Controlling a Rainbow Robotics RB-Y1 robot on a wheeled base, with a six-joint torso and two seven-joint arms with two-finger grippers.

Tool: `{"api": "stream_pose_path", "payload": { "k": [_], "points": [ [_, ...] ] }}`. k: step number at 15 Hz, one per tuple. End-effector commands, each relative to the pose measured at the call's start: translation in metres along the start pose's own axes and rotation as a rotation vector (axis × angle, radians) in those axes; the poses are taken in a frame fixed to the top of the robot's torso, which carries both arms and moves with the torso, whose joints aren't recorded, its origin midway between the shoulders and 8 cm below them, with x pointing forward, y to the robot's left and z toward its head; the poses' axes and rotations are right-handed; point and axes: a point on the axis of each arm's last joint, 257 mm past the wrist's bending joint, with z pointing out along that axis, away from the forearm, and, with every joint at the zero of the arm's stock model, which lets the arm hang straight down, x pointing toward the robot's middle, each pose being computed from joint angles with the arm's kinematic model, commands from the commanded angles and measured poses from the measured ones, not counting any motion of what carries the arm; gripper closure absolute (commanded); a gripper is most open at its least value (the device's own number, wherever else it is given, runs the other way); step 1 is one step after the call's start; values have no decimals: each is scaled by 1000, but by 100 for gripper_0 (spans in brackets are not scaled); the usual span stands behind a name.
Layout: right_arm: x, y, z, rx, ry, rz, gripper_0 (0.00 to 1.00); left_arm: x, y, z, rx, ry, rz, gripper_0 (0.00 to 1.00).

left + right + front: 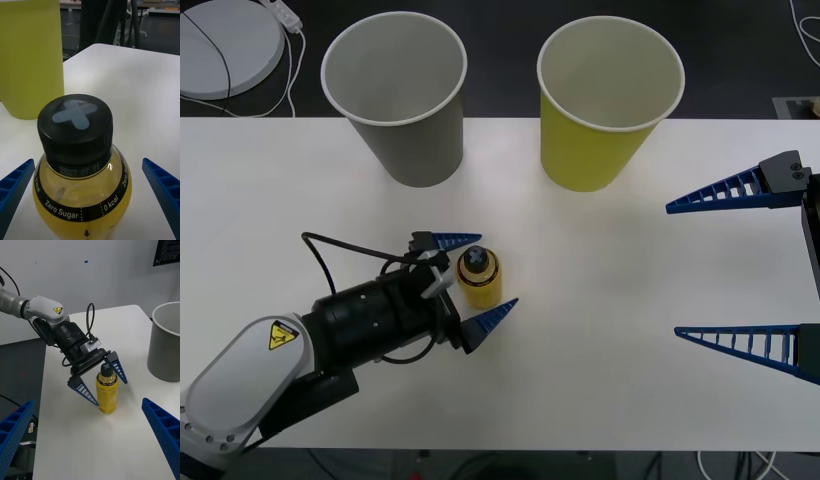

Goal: Put the can into the green bin and the plastic bottle into the gray bin

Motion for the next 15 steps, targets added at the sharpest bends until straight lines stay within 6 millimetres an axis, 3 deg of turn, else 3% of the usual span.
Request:
{"api": "stream_pose_path", "payload": {
  "k": [1, 7, 8, 9, 10, 15],
  "points": [
    [0, 0, 0, 0, 0, 0, 0, -1, 2, 1, -3, -2, -8, 0],
    [0, 0, 0, 0, 0, 0, 0, -1, 1, 2, -1, -1, -11, 0],
    [0, 0, 0, 0, 0, 0, 0, -1, 0, 3, 1, -1, -10, 22],
    [0, 0, 0, 0, 0, 0, 0, -4, -1, 3, 3, -11, -20, 80],
    [0, 0, 0, 0, 0, 0, 0, -5, -3, 3, 6, -16, -27, 97],
    [0, 0, 0, 0, 0, 0, 0, -8, -5, 4, 10, -27, -43, 100]
  ]
}}
